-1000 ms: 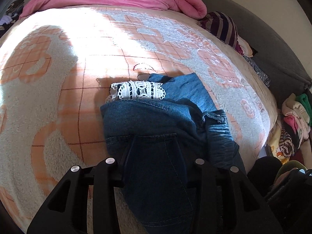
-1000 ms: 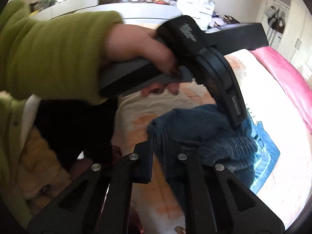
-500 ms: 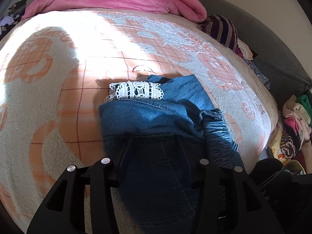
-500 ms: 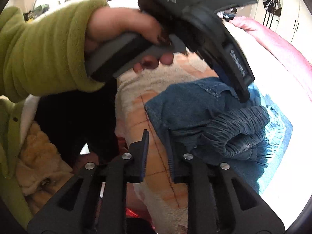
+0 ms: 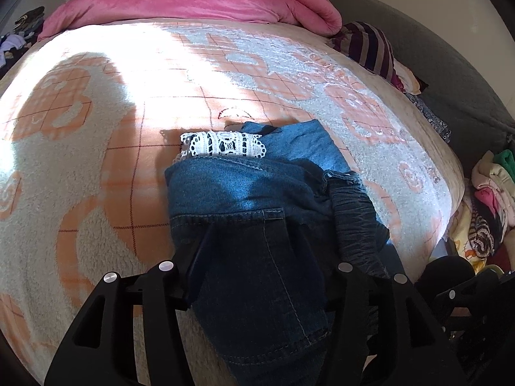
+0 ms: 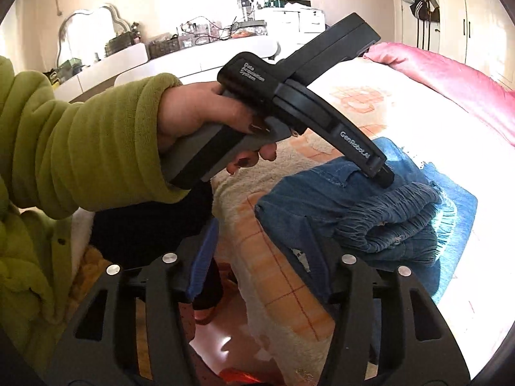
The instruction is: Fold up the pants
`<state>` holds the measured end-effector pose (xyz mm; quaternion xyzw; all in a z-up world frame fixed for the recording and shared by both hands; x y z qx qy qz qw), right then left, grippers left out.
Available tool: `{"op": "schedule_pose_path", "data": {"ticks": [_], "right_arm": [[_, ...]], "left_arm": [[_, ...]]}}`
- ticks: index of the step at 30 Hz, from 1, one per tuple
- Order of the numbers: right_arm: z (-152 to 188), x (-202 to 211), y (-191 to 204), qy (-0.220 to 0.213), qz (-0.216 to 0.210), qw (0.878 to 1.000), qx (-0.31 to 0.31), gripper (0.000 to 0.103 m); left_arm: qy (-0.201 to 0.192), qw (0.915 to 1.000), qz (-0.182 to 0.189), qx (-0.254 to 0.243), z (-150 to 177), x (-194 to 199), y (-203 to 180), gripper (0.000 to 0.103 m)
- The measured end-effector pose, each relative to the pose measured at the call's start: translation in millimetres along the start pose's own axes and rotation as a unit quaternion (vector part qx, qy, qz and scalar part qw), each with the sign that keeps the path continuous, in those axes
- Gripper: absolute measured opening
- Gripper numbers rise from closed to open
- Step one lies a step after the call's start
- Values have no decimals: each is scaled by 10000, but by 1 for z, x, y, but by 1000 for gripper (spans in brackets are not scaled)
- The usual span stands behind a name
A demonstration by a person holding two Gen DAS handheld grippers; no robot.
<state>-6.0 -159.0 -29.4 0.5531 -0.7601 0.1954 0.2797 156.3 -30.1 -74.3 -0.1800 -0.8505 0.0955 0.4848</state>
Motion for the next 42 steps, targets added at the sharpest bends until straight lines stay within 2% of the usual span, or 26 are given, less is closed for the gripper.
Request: {"op": "schedule_pose_path", "data": {"ticks": [3,5,9,12,15,16,18,24,28,29,32,36,40,42], "right_arm": [[-2,3,1,-48,4,10000,-7,52],[-3,3,0,-92,28,9999,-57,57],[-3,7,-1,-215,81,9996,-151,62],[-4,15,-4,-354,141,9990,-254,68],[-7,24,-11,-507,210,9976,-413,72],[-8,28,-15,-553,260,9970,-468,73],[-9,32,-18,-609,365,9963,-493,76],[-14,57,-42,-846,913,9896,-717,84],[-13,68,-64,-841,1361,9826,-946,85],[-14,70,-73,-781,1548,9795,-1022,86],[-19,77,-97,-686,1929,9717,-1178,86],[-23,88,-138,-519,2586,9509,-1617,86],[-8,85,-163,-543,2815,9354,-2071,86],[6,75,-168,-415,2784,9333,-2231,86]], "left_arm": [[-39,10000,-33,-1,0,5,0,53],[-109,9999,-94,-33,0,10,-1,60],[-303,9993,-185,-69,-2,25,-1,63],[-416,9988,-234,-79,-4,34,-1,71],[-522,9983,-248,-79,-5,43,-2,72],[-561,9981,-251,-81,-6,46,-3,72],[-678,9970,-348,-126,-6,53,-5,83],[-849,9951,-447,-259,-6,70,-9,84],[-912,9945,-444,-273,-5,79,-10,86],[-928,9942,-471,-275,-5,81,-10,97],[-974,9937,-479,-289,-4,83,-9,98],[-998,9936,-510,-170,-2,83,-4,98],[-955,9940,-524,-5,2,79,6,98],[-908,9944,-543,48,4,74,10,98]]}}
Point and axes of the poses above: each gripper's, at about its wrist camera, not at the fingertips, and x roughly against the way its jaws point, y to its left, z to its underside, the point moved 7 cm from there along -x, roughly the way its jaws point, and after that the axes turned 8 degrees about x, right-handed, at the moved point
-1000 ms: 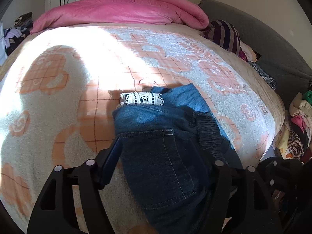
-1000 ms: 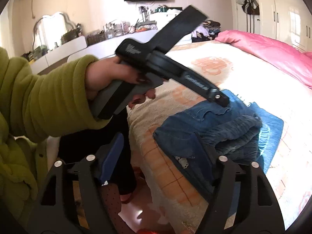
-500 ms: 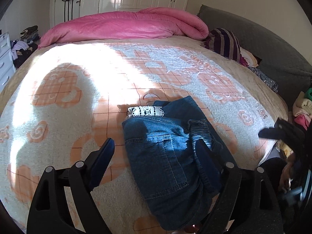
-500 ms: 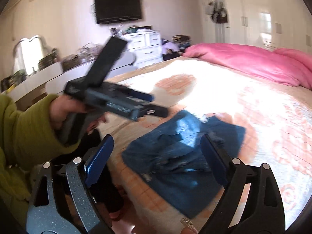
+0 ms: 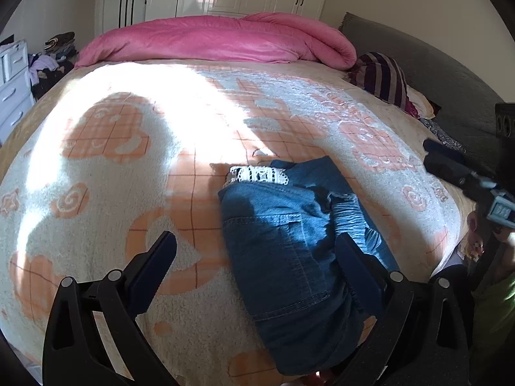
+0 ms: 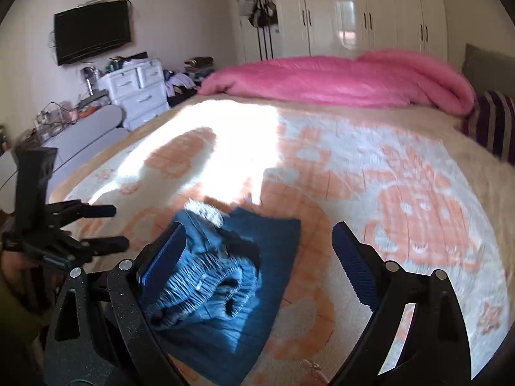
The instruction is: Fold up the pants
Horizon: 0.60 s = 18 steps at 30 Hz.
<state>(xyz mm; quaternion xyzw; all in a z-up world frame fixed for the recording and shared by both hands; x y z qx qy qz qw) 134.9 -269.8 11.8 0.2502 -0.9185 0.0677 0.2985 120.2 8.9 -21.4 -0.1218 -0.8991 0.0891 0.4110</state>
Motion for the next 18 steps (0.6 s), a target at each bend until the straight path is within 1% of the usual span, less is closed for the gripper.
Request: {"op": "schedule_pose_path", "data": {"ticks": [1,4,9,12,15,18], "right_arm": [[11,-10,-2,180,-33,9998,-81,86],[32,-23,-2,525,-75,9984,-183,85],[55,-42,-2,1000,-275,9933,-508,76],[67,-49,-3,1243,-426,9882,-785,69],[77,-58,-1,1412,-666,9829,-977,60],[80,-66,5,1513,-957,9774,-1125,57]], "left_arm": [[29,10000,-5,25,2,-2,1,98],[121,9998,40,166,6,-12,5,98],[303,9990,107,305,17,-30,7,98],[397,9987,58,308,23,-42,6,98],[536,9975,177,422,30,-54,5,98],[621,9963,280,533,34,-63,4,98]]}}
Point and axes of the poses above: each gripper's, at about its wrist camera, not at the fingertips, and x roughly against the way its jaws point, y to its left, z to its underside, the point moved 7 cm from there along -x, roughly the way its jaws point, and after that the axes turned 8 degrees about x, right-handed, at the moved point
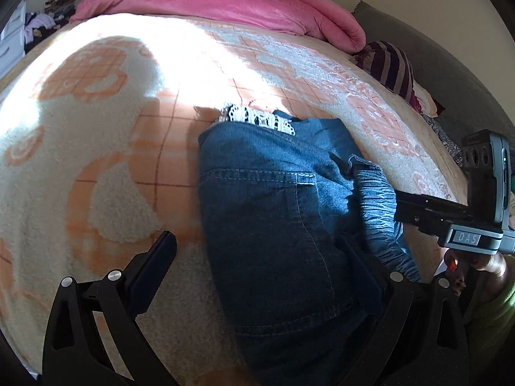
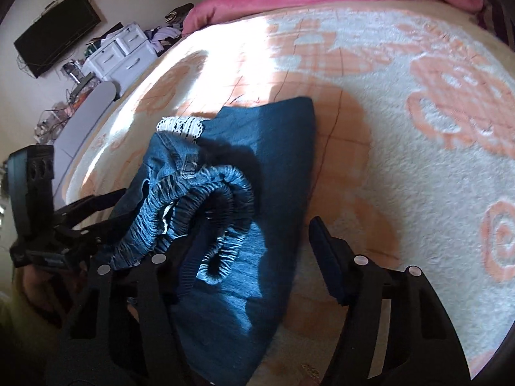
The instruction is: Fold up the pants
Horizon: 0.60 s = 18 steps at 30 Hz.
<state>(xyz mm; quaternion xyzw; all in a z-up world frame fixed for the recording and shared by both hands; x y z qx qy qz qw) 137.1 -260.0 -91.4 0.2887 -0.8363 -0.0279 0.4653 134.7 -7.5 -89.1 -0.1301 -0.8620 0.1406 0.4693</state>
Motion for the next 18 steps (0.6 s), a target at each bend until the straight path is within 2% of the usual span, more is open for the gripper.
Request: {"op": "schedule_pose_path", "data": {"ticks": [7,9,10,11,12,13,15,18], "right_arm": [[-3,-17,6,128,-104,9999,23,60],[-3,-19,6,80,-91,9999,54,60],[-3,-20,7,61,-85,9999,65,59],[-3,-20,8,45,-110,9999,95,51],[-4,-19,9,31,-189,9997,142,36],[-4,-18,14,-3,-296,9993,219,30],[-5,-17,20,-47,-174,9990,402,25],[-9,-9,33,-269,-27,9970,723,19]], "left_arm": [[13,10000,-1,-68,-2,-11,-5,95],[19,9999,73,-73,-3,-13,-9,77],[40,9999,88,-79,-3,-14,-11,75],[39,9999,72,-102,-3,-14,-13,72],[36,9999,103,-131,-4,-15,-15,66],[30,9998,115,-162,-4,-15,-18,65],[-7,9998,108,-194,-4,-14,-20,60],[-73,9997,168,-178,-6,-8,-21,45]]}}
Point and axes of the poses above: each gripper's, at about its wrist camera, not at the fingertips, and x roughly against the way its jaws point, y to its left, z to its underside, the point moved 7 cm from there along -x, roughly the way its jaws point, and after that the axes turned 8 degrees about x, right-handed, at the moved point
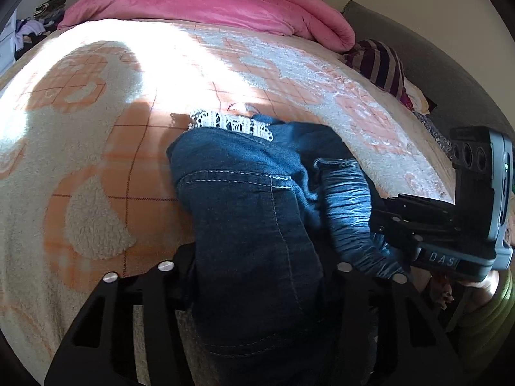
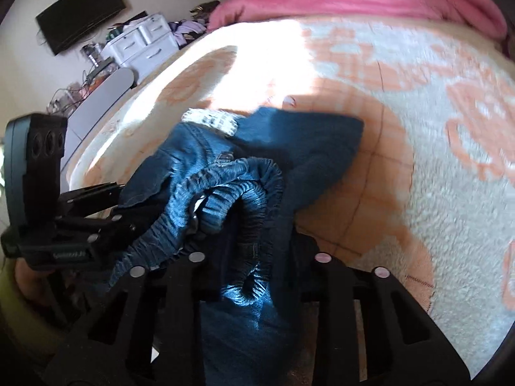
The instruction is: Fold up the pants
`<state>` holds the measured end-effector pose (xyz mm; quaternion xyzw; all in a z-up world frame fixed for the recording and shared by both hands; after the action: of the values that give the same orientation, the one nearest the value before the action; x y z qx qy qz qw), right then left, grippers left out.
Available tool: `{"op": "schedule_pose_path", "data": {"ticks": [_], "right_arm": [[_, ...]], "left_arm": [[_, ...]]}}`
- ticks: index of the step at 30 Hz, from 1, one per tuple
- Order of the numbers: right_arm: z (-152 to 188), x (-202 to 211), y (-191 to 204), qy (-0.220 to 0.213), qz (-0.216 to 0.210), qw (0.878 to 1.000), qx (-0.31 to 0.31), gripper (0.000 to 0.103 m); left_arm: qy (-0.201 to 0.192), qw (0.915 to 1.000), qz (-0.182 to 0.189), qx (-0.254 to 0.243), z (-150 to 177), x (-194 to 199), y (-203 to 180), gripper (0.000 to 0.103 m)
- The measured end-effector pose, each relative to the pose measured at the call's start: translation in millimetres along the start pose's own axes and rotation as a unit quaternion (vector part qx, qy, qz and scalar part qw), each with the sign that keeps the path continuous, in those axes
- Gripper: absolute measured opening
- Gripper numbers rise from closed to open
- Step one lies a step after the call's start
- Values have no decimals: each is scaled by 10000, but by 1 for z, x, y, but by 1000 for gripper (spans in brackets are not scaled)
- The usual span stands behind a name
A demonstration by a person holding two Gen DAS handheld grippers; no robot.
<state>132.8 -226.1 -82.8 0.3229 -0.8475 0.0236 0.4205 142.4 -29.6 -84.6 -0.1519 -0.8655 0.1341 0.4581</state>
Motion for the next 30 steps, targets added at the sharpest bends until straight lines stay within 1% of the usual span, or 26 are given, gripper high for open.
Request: {"op": "schedule_pose_path", "data": {"ticks": [2,6,9,12,16,22,26,27,28,30], "right_arm": [[-6,5,5,-133,37,9998,141,17],[-25,14,13,-343,73,9986,407,17],[-47,18,17,-517,244,9961,677,17],[-67,19,17,-657,359,9938,816,17],[-90,14,11,-828,544,9906,939,17],[-111,-5,-1,-837,616,9911,837,17],[-108,-16,-10,-751,626,9928,690,17],[-106,-19,-13,-729,631,9933,643,20],[-104,-22,-17,-703,633,9938,586,20],[-96,-33,-30,-488,669,9959,368,23]], "left_arm": [[-39,10000,36,-12,-4,5,-3,42],[-174,9997,81,-148,-19,16,-11,42],[-398,9989,20,-243,-40,25,-15,42],[-580,9978,-56,-316,-60,30,-16,42],[-683,9968,-128,-394,-79,28,-12,42],[-730,9965,-218,-338,-94,15,-1,41],[-688,9968,-235,-318,-98,1,6,41],[-690,9968,-239,-324,-98,-3,8,41],[-678,9969,-254,-317,-97,-7,10,42],[-605,9973,-318,-257,-93,-16,15,44]]}}
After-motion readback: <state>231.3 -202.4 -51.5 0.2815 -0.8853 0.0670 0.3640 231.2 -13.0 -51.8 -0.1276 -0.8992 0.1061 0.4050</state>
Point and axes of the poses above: each gripper's, at about its wrist camera, not at the fingertips, and x roughly against the way its jaws point, y to its left, z to its underside, the point moved 7 cm from there along -x, roughly the way its jaws point, and after that the axes turned 8 degrees about x, right-handed, at the moved point
